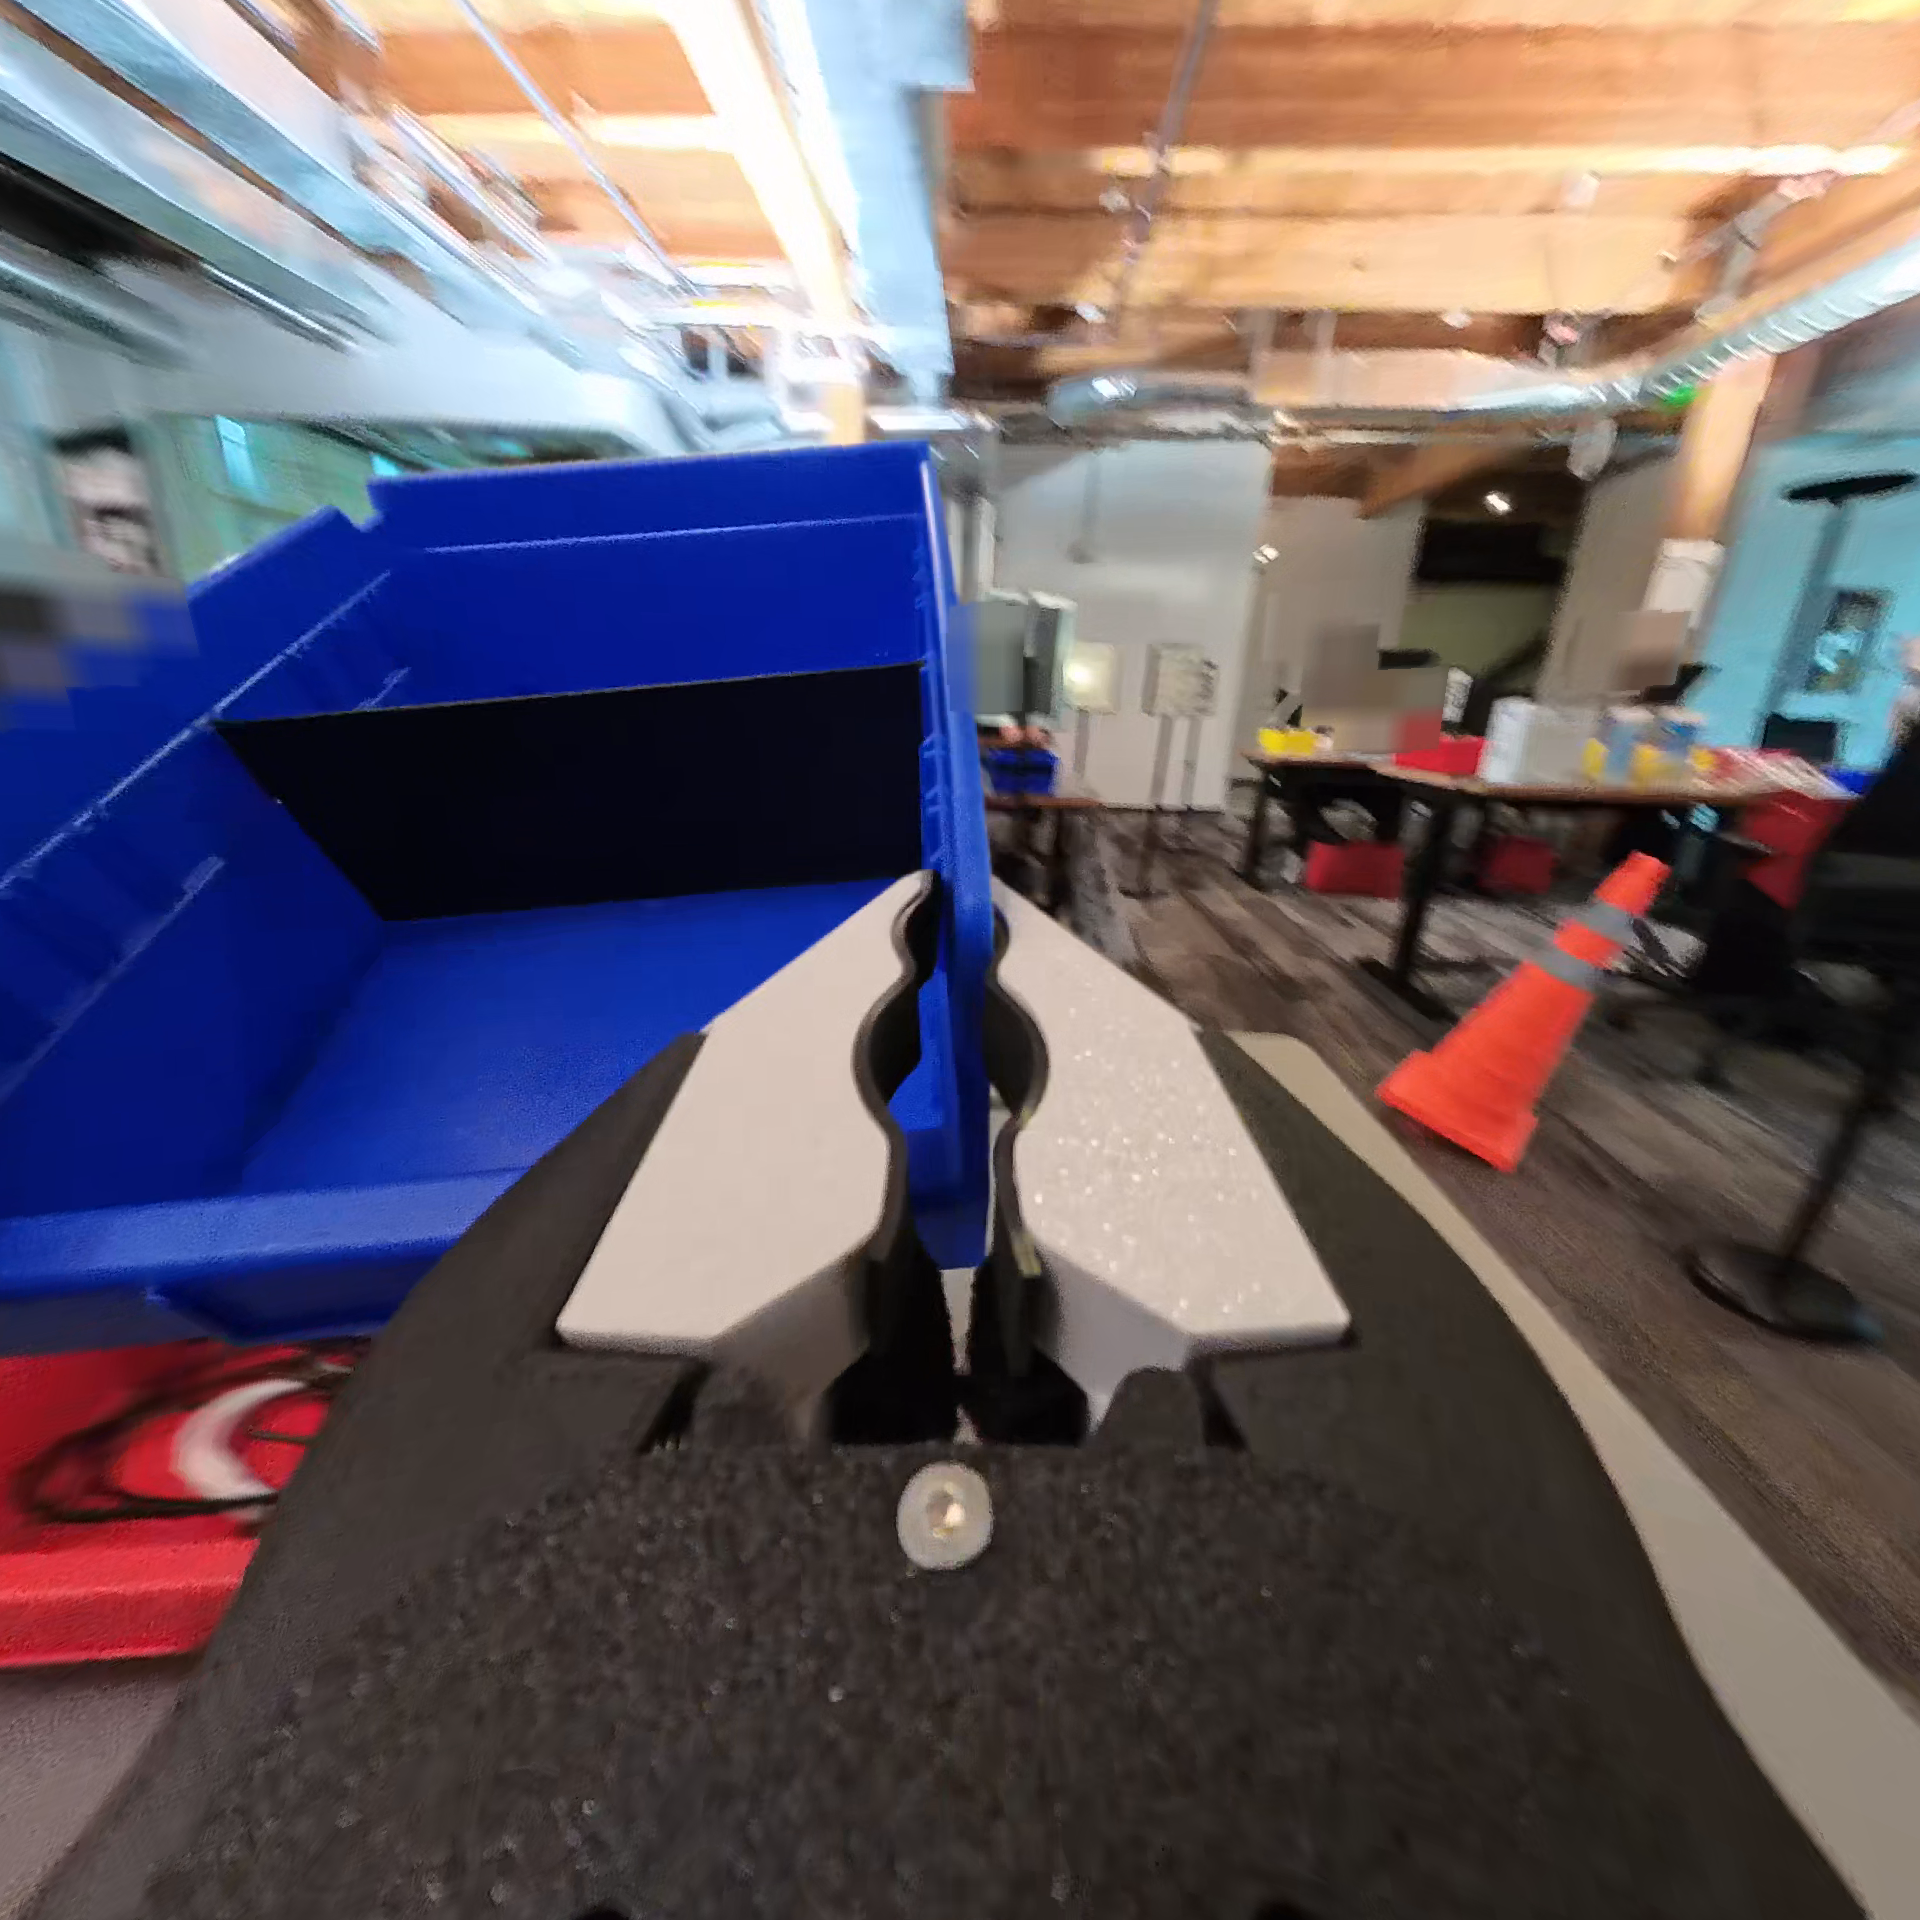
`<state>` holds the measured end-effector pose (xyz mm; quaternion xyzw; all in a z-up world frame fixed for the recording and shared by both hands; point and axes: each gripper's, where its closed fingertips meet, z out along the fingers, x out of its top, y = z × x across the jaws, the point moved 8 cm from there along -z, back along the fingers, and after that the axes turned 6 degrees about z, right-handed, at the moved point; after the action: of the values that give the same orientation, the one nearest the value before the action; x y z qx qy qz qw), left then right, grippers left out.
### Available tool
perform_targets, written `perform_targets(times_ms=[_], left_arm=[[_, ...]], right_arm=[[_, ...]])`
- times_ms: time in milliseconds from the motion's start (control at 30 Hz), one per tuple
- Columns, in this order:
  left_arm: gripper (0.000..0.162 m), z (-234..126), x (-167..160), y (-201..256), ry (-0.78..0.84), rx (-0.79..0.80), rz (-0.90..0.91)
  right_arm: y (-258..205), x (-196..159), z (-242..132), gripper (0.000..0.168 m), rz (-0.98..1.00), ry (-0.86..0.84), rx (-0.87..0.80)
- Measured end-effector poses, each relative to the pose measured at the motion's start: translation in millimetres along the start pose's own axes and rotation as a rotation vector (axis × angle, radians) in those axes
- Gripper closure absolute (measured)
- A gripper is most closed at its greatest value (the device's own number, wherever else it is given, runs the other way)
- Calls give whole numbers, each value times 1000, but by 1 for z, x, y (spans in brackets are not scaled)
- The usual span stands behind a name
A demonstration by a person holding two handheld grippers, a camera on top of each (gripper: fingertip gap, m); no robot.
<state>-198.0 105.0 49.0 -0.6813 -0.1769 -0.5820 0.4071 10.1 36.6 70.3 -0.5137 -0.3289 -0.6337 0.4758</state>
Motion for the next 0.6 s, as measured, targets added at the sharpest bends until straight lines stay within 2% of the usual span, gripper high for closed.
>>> perform_targets(times_ms=[133,233,300,367,467,500,600], left_arm=[[153,79,-17,91,-88,-132,62],[155,112,-48,139,-182,-165,75],[155,124,-67,154,-260,-185,6],[155,129,-81,159,-270,-186,-46],[153,131,-89,165,-315,-191,-11],[151,133,-93,168,-365,-229,-7],[148,131,-91,167,-380,-347,-55]], right_arm=[[104,-54,2,166,5,-188,-171],[149,-116,0,167,130,-372,-249],[161,-138,1,166,126,-491,-267],[164,-139,8,166,93,-496,-244],[170,-152,18,165,88,-550,-228],[174,-158,20,165,121,-569,-227],[180,-161,19,165,183,-573,-198]])
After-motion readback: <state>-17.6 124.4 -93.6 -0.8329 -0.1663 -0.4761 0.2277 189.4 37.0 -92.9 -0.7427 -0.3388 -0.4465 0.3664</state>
